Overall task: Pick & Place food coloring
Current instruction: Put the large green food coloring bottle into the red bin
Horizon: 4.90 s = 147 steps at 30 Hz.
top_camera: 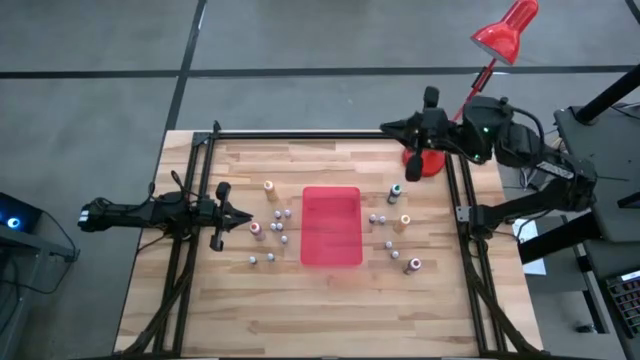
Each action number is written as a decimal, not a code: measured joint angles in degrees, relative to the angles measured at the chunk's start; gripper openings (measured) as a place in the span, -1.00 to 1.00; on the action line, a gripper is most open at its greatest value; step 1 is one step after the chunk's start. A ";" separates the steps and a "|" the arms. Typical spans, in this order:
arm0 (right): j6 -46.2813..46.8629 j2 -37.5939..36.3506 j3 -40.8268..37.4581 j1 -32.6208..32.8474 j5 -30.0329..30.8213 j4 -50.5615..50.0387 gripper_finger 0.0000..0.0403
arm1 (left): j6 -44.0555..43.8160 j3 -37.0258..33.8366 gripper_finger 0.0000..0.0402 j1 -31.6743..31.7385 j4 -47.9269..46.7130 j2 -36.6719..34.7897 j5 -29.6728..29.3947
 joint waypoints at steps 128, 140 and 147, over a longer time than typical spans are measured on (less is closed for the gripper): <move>-8.63 15.47 -3.61 -17.36 -15.13 -46.35 0.04 | -0.02 0.00 -0.99 0.00 0.02 0.00 0.00; -17.14 15.87 -4.54 -15.09 -15.14 -46.22 0.04 | -0.02 0.00 -0.99 0.00 0.00 -0.02 -0.01; -16.98 15.87 -8.16 -15.12 -15.11 -45.61 0.04 | -0.01 0.00 -0.99 0.00 0.01 -0.01 0.00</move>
